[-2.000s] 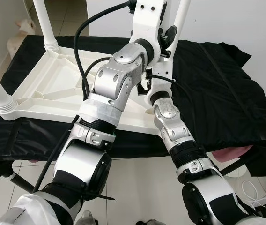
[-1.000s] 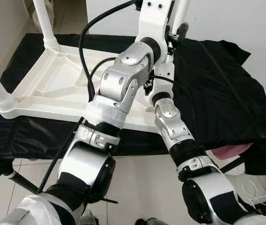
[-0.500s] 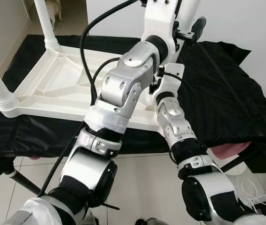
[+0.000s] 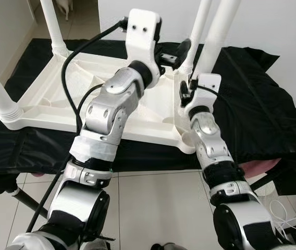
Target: Building children table
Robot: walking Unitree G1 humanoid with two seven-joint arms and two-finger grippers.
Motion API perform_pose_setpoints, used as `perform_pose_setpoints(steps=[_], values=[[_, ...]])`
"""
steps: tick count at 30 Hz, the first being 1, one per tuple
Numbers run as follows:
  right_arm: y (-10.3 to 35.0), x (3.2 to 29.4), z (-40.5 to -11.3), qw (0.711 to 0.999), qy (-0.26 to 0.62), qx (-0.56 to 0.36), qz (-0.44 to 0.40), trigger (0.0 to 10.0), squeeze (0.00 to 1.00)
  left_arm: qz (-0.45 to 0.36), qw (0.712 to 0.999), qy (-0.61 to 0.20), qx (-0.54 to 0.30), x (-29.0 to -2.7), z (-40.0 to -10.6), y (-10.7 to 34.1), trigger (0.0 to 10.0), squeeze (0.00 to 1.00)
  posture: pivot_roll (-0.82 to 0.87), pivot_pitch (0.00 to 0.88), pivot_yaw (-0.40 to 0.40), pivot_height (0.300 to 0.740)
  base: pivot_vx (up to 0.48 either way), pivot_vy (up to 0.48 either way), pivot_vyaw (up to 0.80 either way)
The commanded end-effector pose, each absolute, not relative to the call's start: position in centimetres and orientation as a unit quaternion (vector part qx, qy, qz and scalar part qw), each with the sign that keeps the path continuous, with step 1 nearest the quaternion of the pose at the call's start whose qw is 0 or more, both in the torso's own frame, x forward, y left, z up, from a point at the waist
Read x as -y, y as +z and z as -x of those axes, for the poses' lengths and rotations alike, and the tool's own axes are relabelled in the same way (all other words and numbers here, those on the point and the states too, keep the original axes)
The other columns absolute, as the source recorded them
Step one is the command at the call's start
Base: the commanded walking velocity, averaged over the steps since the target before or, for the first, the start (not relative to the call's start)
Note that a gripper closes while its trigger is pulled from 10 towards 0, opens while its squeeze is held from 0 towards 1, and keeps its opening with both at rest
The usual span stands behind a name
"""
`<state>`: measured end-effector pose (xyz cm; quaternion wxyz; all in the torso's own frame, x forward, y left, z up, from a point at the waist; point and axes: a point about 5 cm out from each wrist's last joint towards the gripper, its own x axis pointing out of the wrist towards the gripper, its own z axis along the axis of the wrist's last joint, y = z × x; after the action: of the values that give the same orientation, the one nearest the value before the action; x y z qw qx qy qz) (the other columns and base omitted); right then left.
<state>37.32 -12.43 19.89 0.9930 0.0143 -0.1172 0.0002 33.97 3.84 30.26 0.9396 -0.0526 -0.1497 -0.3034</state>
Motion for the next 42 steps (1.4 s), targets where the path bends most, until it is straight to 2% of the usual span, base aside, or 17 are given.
perform_pose_setpoints(steps=[1, 11, 13, 16, 19, 21, 30, 35, 42], values=[[20.2, 13.2, -37.2, 0.992, -0.006, 0.126, -0.009, 10.0, 0.00, 0.047, 0.934, -0.315, 0.162, -3.6, -33.6, 30.4, 10.0, 0.00, 0.02, 0.009, -0.061, 0.740, 0.000, 0.000, 0.00], [18.9, 14.2, -35.8, 0.993, 0.010, 0.117, 0.009, 10.0, 0.00, 0.004, 0.931, -0.327, 0.165, -4.3, -32.6, 27.6, 10.0, 0.00, 0.01, 0.004, -0.057, 0.740, 0.000, 0.000, 0.00], [18.5, 14.3, -35.2, 0.993, 0.016, 0.119, 0.017, 10.0, 0.00, -0.007, 0.929, -0.336, 0.154, -4.2, -32.2, 25.9, 10.0, 0.00, 0.01, 0.007, -0.051, 0.740, 0.000, 0.000, 0.00], [18.1, 14.3, -34.4, 0.992, 0.026, 0.119, 0.022, 10.0, 0.00, -0.039, 0.920, -0.368, 0.133, -3.7, -31.2, 23.3, 10.0, 0.00, 0.01, 0.009, -0.050, 0.740, 0.000, 0.000, 0.00], [18.0, 14.3, -34.2, 0.992, 0.031, 0.119, 0.024, 10.0, 0.00, -0.049, 0.914, -0.382, 0.128, -3.6, -30.8, 22.6, 10.0, 0.00, 0.01, 0.011, -0.049, 0.740, 0.000, 0.000, 0.00], [17.8, 14.1, -33.8, 0.992, 0.041, 0.119, 0.022, 10.0, 0.00, -0.067, 0.897, -0.418, 0.124, -3.2, -29.7, 21.2, 10.0, 0.00, 0.01, 0.017, -0.047, 0.740, 0.000, 0.000, 0.00], [16.0, 14.4, -32.1, 0.992, 0.070, 0.102, 0.006, 10.0, 0.00, -0.027, 0.864, -0.497, 0.072, -3.5, -27.5, 19.1, 10.0, 0.00, 0.01, 0.039, -0.043, 0.740, 0.000, 0.000, 0.00], [15.1, 14.9, -31.7, 0.992, 0.080, 0.094, 0.002, 10.0, 0.00, -0.042, 0.852, -0.519, 0.057, -3.6, -26.8, 18.3, 10.0, 0.00, 0.01, 0.056, -0.034, 0.740, 0.000, 0.000, 0.00], [14.7, 14.8, -31.8, 0.991, 0.096, 0.093, 0.006, 10.0, 0.00, -0.049, 0.848, -0.525, 0.044, -3.8, -26.6, 17.9, 10.0, 0.00, 0.01, 0.062, -0.027, 0.740, 0.000, 0.000, 0.00]])
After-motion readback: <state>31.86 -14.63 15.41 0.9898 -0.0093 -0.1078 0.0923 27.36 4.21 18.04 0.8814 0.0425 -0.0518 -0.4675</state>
